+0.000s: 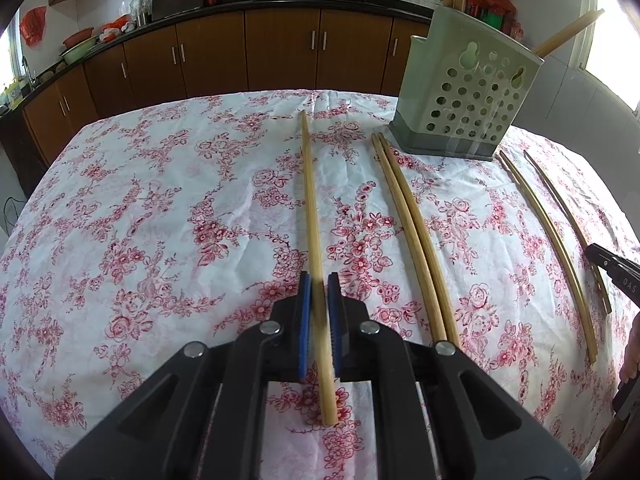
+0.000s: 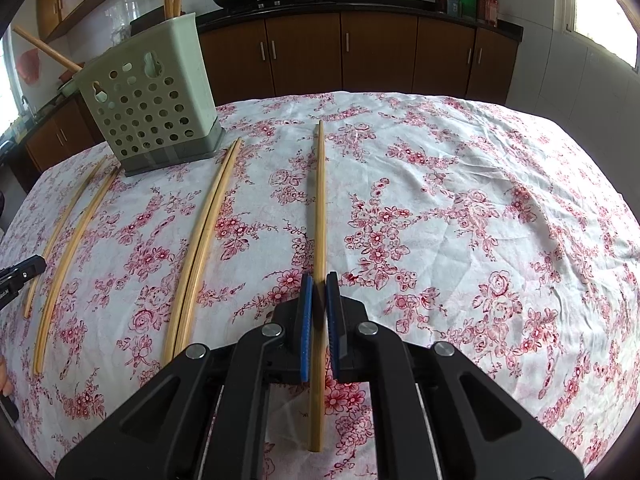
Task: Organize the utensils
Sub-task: 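Lift the left tool's chopstick off the cloth while the right tool lifts its own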
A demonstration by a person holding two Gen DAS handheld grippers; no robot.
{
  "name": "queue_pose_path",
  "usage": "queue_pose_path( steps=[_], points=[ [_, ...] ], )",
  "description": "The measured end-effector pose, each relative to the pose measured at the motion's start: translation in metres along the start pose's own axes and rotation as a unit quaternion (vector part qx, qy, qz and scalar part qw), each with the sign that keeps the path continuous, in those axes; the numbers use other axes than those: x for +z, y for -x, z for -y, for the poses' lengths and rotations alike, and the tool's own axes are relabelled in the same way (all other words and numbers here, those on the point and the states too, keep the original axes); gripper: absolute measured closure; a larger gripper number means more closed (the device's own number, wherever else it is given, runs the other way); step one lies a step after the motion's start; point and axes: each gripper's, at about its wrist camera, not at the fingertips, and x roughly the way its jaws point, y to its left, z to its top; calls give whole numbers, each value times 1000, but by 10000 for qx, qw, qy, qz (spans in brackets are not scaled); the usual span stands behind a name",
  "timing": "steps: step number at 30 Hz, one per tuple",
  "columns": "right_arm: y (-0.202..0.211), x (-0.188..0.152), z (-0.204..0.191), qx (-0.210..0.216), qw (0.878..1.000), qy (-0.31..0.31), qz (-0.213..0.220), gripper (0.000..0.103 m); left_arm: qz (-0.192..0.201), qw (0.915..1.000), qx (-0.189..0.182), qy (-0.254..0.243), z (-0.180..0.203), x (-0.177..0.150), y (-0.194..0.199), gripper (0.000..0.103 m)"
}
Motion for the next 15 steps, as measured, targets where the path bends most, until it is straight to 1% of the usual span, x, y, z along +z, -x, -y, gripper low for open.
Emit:
queue_pose_path(
  steps=[8, 10, 11, 15],
  points=[
    [2, 0, 3, 23, 10000, -31, 11, 95, -5, 9999, 68, -96, 1, -4, 4, 95],
    [8, 2, 4, 24, 9999, -87, 96, 95, -22, 9999, 67, -124, 0, -2, 7, 95],
    [16, 4, 6, 73, 9997, -124, 213, 95, 48, 9999, 57, -131, -1, 0, 13, 95],
    [48, 20, 5, 72, 9969, -80, 785, 95, 739, 9971, -1, -158, -2, 20, 59, 95]
  ],
)
